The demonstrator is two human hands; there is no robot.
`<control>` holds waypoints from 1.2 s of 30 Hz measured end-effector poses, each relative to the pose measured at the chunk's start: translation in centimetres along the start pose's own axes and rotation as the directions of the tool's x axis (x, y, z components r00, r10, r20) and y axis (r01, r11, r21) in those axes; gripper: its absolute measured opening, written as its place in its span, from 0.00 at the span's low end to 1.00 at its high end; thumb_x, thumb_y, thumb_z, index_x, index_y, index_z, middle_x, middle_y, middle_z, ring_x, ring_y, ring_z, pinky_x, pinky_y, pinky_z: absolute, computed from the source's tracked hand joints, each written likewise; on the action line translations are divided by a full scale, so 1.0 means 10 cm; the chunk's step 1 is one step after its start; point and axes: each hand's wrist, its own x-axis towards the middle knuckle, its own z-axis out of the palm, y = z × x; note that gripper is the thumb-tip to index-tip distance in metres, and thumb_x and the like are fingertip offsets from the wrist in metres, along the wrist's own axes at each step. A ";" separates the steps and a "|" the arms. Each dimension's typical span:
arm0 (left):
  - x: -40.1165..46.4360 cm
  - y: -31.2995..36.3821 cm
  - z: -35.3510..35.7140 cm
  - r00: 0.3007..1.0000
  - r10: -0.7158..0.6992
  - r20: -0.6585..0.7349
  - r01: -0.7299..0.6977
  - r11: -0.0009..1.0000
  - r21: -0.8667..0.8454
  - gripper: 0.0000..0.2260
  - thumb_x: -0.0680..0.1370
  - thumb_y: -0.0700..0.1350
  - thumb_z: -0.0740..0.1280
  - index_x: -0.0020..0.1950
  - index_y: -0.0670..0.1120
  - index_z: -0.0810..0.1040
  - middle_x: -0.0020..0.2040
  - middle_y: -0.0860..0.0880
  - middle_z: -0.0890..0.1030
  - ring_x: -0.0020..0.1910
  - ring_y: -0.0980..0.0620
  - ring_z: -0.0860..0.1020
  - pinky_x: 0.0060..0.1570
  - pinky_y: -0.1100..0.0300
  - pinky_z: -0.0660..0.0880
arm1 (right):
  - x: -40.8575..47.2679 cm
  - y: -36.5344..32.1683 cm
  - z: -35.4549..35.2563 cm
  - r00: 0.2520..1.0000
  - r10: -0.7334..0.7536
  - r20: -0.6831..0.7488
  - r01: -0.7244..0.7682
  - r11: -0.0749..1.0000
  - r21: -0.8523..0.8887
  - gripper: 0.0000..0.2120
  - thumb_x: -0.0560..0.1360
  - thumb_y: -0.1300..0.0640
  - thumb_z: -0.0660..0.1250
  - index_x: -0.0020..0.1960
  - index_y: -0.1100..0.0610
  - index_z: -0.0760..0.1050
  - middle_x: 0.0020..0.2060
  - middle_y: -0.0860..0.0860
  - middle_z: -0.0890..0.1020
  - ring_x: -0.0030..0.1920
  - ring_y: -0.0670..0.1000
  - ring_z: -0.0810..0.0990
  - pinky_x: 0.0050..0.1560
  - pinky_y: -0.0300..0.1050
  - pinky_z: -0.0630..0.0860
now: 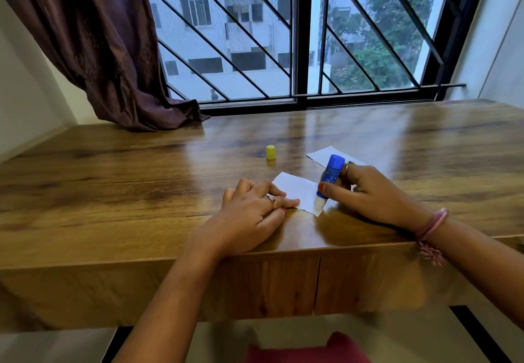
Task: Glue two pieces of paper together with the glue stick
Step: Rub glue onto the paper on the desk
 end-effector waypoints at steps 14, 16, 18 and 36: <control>-0.01 -0.02 0.00 1.000 0.010 0.001 -0.010 1.000 -0.013 0.17 0.81 0.55 0.51 0.68 0.67 0.66 0.65 0.61 0.67 0.58 0.60 0.57 0.54 0.56 0.53 | 0.02 0.02 -0.01 0.996 0.057 -0.066 -0.059 0.998 -0.022 0.15 0.75 0.53 0.66 0.38 0.64 0.75 0.29 0.50 0.69 0.28 0.44 0.65 0.32 0.38 0.64; 0.00 -0.02 0.00 1.000 0.008 0.006 -0.008 1.000 -0.012 0.16 0.82 0.54 0.51 0.68 0.67 0.66 0.66 0.61 0.67 0.59 0.60 0.57 0.54 0.56 0.53 | 0.01 0.02 0.00 0.999 0.039 -0.037 -0.039 0.999 -0.011 0.13 0.75 0.51 0.66 0.38 0.61 0.76 0.28 0.49 0.69 0.28 0.44 0.66 0.32 0.38 0.64; 0.00 -0.02 0.00 1.000 0.004 0.002 -0.004 1.000 -0.008 0.16 0.82 0.54 0.52 0.68 0.67 0.66 0.65 0.62 0.67 0.57 0.60 0.56 0.52 0.57 0.52 | 0.03 0.03 -0.01 0.995 0.072 -0.072 -0.073 0.997 -0.008 0.14 0.75 0.51 0.67 0.36 0.60 0.75 0.28 0.48 0.69 0.27 0.44 0.66 0.31 0.36 0.64; 0.00 -0.03 0.02 1.000 0.012 -0.014 -0.012 1.000 0.016 0.16 0.82 0.54 0.52 0.67 0.69 0.66 0.64 0.63 0.67 0.54 0.61 0.56 0.45 0.59 0.50 | 0.13 0.15 -0.04 0.957 0.212 -0.197 -0.231 0.970 -0.078 0.17 0.75 0.50 0.64 0.43 0.65 0.76 0.30 0.51 0.72 0.31 0.49 0.69 0.32 0.33 0.65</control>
